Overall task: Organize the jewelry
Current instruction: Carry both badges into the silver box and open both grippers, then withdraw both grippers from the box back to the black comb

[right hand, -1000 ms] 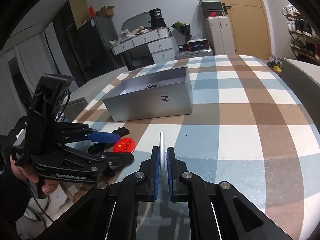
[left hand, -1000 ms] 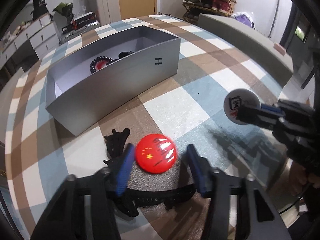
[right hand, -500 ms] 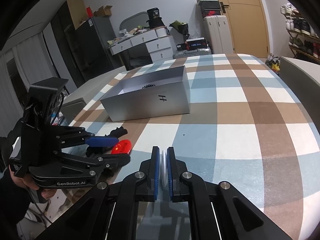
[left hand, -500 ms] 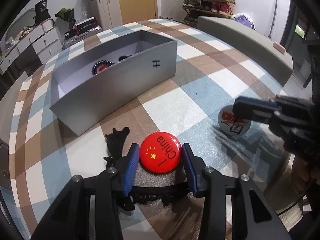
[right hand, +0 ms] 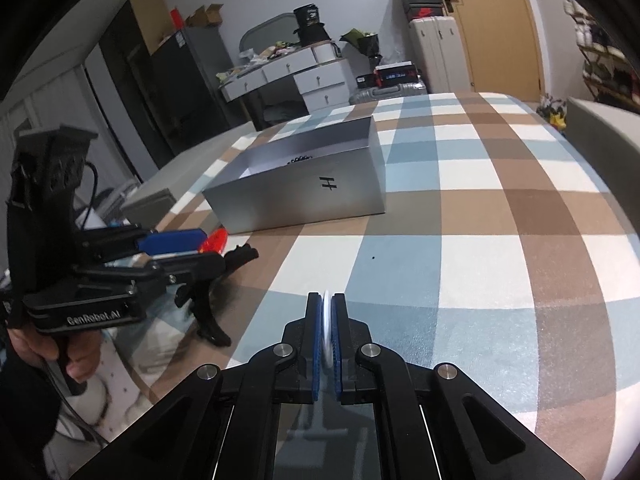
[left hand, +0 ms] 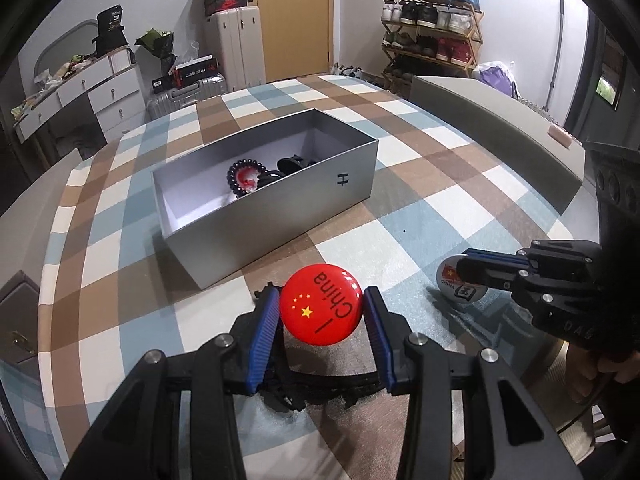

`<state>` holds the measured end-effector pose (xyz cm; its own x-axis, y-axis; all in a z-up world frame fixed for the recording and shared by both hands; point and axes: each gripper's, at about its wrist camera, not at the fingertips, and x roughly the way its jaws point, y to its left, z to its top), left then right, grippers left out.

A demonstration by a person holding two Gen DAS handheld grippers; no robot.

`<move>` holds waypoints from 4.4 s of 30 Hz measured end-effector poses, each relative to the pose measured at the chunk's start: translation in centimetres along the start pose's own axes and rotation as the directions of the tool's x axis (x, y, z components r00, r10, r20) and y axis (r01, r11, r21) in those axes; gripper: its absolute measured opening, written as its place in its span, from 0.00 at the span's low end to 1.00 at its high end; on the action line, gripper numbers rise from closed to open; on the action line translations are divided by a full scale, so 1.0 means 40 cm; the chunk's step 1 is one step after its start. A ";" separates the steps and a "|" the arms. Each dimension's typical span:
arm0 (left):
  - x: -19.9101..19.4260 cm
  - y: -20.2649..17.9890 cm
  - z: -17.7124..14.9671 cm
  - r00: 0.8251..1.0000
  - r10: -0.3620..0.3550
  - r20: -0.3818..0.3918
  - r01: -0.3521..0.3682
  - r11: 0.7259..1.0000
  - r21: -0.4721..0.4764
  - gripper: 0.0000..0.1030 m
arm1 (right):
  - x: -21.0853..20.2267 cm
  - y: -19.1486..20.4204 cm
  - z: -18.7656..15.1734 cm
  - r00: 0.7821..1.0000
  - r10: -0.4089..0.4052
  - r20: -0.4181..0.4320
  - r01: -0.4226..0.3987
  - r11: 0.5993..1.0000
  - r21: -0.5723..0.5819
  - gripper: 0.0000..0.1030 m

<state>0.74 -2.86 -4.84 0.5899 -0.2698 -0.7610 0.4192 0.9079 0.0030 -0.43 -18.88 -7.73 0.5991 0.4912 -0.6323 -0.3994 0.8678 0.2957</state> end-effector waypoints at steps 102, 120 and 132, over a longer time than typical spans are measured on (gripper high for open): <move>-0.119 0.158 0.024 0.915 0.286 0.286 -0.184 0.924 -0.335 0.99 | 0.002 0.096 0.246 0.988 0.066 0.143 -0.058 0.996 -0.062 0.98; -0.124 0.184 -0.163 0.919 0.361 0.157 -0.252 0.845 -0.471 0.99 | 0.072 0.161 0.065 0.995 0.092 -0.042 -0.098 0.982 -0.161 1.00; -0.142 0.187 -0.251 0.912 0.395 0.108 -0.289 0.809 -0.513 0.99 | 0.144 0.195 0.073 0.979 0.174 -0.101 -0.182 0.980 -0.077 0.99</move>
<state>-6.41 8.68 -7.03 0.7784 0.0776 -0.6229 -0.1854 0.9765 -0.1099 1.94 -9.04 -6.97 0.4468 0.6247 -0.6404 -0.5541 0.7552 0.3501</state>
